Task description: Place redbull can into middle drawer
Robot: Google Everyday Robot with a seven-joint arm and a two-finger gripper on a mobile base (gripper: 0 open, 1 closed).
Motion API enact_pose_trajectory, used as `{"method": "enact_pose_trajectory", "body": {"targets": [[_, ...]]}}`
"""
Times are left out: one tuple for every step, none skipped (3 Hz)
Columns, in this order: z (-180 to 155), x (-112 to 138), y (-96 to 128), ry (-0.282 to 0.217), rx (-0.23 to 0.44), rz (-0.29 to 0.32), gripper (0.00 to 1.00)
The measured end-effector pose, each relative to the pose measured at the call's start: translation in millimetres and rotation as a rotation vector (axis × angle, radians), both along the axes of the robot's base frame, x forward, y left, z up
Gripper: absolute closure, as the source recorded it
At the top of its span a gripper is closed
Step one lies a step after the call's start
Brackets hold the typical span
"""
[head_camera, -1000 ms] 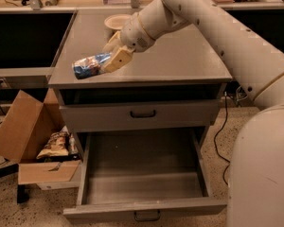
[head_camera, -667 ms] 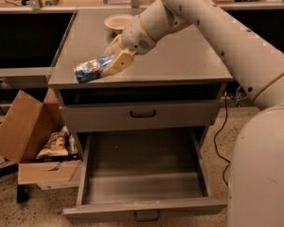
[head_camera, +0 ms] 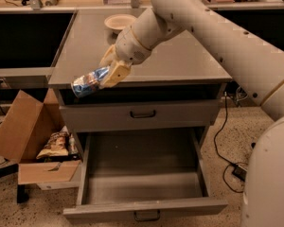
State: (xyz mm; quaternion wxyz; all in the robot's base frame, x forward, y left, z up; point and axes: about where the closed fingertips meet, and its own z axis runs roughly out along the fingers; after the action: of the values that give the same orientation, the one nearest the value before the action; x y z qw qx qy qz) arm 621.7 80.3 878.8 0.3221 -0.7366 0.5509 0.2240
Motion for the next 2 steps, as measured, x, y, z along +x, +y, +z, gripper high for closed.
{"method": "enact_pose_trajectory", "body": {"targets": [[-4.7, -49.6, 3.5, -0.068, -0.091, -0.031, 1.00], [-37.5, -76.7, 3.2, -0.066, -0.152, -0.085, 1.00]]}}
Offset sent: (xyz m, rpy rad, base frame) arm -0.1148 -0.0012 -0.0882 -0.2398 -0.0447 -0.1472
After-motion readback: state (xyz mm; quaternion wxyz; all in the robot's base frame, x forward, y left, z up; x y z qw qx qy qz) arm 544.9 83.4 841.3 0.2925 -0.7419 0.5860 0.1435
